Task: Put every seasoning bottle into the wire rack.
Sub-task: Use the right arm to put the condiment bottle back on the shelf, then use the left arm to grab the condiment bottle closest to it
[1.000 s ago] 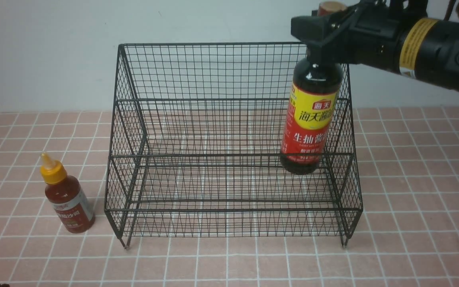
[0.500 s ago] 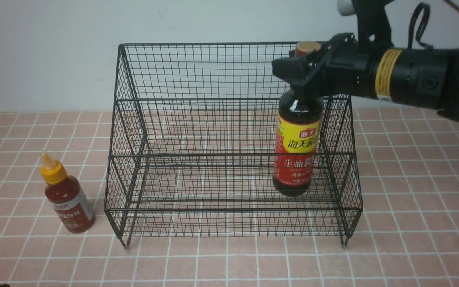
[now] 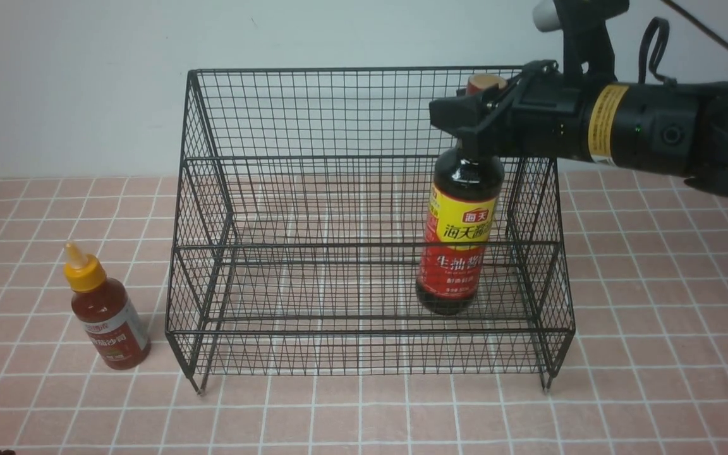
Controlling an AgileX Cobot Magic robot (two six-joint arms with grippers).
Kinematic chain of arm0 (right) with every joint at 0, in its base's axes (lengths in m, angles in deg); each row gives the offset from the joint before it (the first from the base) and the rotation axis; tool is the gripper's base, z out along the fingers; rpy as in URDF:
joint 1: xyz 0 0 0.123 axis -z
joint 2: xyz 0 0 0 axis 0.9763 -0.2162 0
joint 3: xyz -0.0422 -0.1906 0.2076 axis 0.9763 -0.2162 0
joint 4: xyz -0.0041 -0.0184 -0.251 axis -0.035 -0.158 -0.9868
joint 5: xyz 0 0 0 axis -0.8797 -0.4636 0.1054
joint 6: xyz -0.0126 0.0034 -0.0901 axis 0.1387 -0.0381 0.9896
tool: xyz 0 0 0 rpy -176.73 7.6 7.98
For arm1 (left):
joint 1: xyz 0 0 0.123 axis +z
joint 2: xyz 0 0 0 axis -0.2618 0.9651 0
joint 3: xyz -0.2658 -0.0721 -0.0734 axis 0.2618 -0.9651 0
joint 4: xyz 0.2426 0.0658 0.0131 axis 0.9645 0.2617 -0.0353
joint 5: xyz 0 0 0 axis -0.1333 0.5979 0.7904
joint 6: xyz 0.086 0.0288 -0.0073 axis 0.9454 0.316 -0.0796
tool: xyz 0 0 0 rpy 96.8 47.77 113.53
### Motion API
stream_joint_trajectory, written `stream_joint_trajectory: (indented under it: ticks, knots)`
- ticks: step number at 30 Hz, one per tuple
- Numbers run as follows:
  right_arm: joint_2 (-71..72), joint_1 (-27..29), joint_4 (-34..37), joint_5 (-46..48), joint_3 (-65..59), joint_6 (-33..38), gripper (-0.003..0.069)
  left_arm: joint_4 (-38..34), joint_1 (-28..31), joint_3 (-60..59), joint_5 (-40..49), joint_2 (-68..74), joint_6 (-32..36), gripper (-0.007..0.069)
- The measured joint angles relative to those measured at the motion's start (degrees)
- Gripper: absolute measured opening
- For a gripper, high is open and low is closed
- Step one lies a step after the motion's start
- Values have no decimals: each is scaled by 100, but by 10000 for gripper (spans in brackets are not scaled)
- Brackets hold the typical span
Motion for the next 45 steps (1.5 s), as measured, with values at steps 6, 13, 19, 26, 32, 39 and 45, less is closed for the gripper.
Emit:
stream_joint_trajectory:
  ticks: [6, 13, 19, 26, 32, 39, 45]
  knots:
    - [0, 0, 66, -81, 31, -155, 304, 0, 0, 0, 0, 0, 0, -10]
    - [10, 0, 138, -130, 69, -292, 360, 0, 0, 0, 0, 0, 0, -10]
    - [156, 0, 154, -124, 69, -321, 363, 0, 0, 0, 0, 0, 0, -10]
    - [900, 0, 201, 358, 69, -339, 365, 0, 0, 0, 0, 0, 0, -10]
    - [1628, 0, 260, 674, 69, -296, 365, 0, 0, 0, 0, 0, 0, -10]
    - [2462, 0, 185, 956, 69, -241, 271, 0, 0, 0, 0, 0, 0, -10]
    - [3286, 0, -118, 1663, 69, 71, 44, 0, 0, 0, 0, 0, 0, -10]
